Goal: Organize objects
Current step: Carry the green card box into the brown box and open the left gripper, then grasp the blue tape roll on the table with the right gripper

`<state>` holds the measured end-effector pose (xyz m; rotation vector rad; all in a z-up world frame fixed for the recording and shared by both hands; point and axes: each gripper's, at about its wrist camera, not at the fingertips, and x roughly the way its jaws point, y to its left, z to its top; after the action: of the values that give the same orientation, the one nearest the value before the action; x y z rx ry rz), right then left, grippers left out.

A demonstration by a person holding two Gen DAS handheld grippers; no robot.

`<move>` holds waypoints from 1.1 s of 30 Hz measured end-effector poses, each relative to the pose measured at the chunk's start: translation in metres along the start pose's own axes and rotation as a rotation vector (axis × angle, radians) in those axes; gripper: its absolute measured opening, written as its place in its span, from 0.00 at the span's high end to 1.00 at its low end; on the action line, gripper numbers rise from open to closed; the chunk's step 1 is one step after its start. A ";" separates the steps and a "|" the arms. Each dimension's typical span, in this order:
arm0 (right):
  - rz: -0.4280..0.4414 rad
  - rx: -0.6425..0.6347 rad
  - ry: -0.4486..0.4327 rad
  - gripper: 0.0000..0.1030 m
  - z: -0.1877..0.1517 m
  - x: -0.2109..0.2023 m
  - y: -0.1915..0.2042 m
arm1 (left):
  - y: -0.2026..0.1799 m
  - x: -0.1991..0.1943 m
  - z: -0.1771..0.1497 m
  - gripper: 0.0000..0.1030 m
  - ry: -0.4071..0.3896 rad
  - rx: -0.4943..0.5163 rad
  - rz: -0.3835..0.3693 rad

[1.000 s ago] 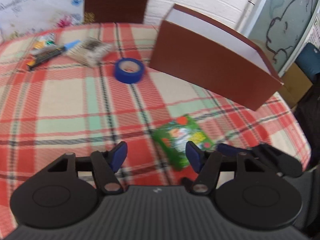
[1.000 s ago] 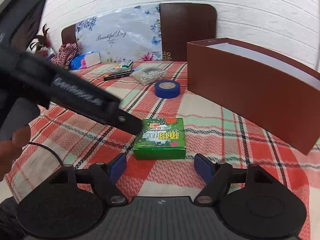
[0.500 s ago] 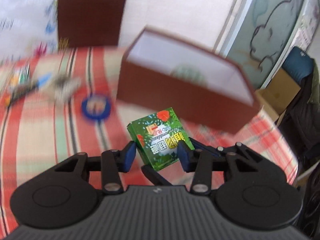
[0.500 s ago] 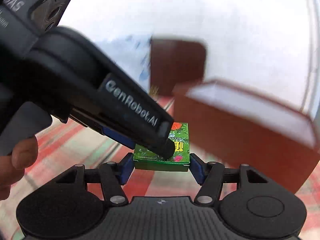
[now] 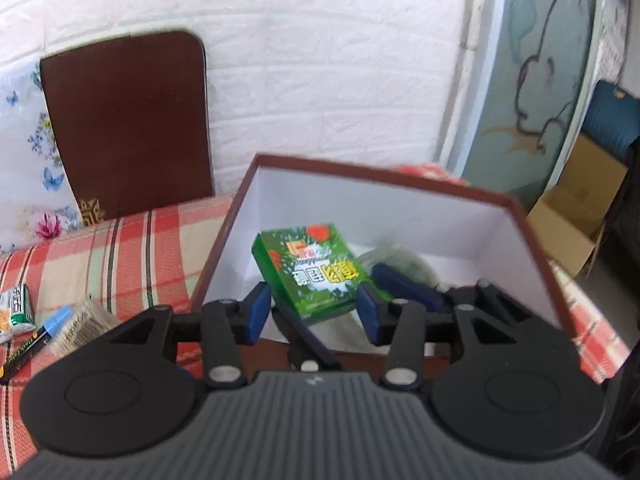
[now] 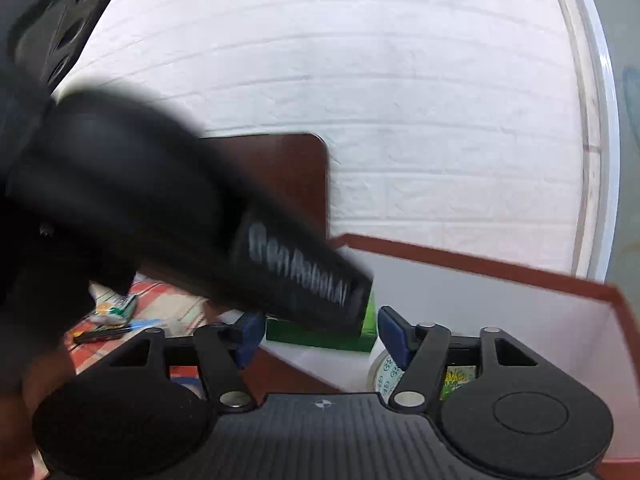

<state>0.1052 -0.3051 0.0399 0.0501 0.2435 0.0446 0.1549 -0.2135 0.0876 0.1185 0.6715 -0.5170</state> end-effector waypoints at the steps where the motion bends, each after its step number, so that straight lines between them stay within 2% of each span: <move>1: -0.007 0.017 0.000 0.30 0.000 0.003 -0.002 | 0.001 0.006 -0.002 0.51 0.016 -0.008 0.002; 3: -0.001 0.036 0.002 0.29 -0.002 0.003 -0.006 | -0.001 0.006 -0.007 0.50 -0.008 0.015 0.010; 6: -0.002 0.041 -0.044 0.30 -0.010 -0.009 -0.006 | -0.007 -0.004 -0.014 0.49 -0.040 0.057 0.004; 10: -0.024 0.019 -0.143 0.31 -0.024 -0.043 0.006 | -0.004 -0.044 -0.029 0.49 -0.126 0.073 -0.030; 12: -0.025 -0.013 -0.171 0.32 -0.029 -0.059 0.017 | 0.007 -0.064 -0.041 0.49 -0.158 0.058 -0.014; 14: -0.004 -0.046 -0.174 0.32 -0.034 -0.071 0.030 | 0.029 -0.077 -0.057 0.40 -0.147 0.004 -0.004; 15: 0.030 -0.066 -0.158 0.32 -0.037 -0.073 0.037 | 0.042 -0.081 -0.067 0.33 -0.133 -0.028 -0.004; 16: 0.066 -0.091 -0.129 0.32 -0.040 -0.073 0.046 | 0.055 -0.084 -0.076 0.31 -0.113 -0.055 0.007; 18: 0.148 -0.158 -0.062 0.33 -0.047 -0.071 0.071 | 0.080 -0.089 -0.098 0.31 -0.082 -0.097 0.062; 20: 0.213 -0.222 0.019 0.33 -0.052 -0.066 0.093 | 0.103 -0.091 -0.116 0.34 -0.040 -0.144 0.166; 23: 0.239 -0.268 0.168 0.35 -0.055 -0.040 0.110 | 0.152 -0.092 -0.142 0.34 0.022 -0.274 0.274; 26: 0.229 -0.226 0.253 0.36 -0.054 -0.017 0.109 | 0.197 -0.081 -0.171 0.32 0.104 -0.310 0.495; 28: 0.207 -0.196 0.253 0.36 -0.048 -0.009 0.105 | 0.208 -0.083 -0.186 0.14 0.015 -0.263 0.535; 29: 0.191 -0.192 0.253 0.36 -0.047 -0.011 0.109 | 0.211 -0.082 -0.192 0.09 -0.004 -0.240 0.556; 30: 0.180 -0.180 0.267 0.36 -0.044 -0.006 0.104 | 0.214 -0.082 -0.194 0.07 -0.016 -0.268 0.546; 33: 0.158 -0.128 0.367 0.35 -0.048 0.045 0.114 | 0.221 -0.079 -0.192 0.04 -0.017 -0.285 0.536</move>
<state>0.1327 -0.1873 -0.0113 -0.0670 0.6030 0.2280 0.1038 0.0627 -0.0260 0.0226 0.6579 0.0943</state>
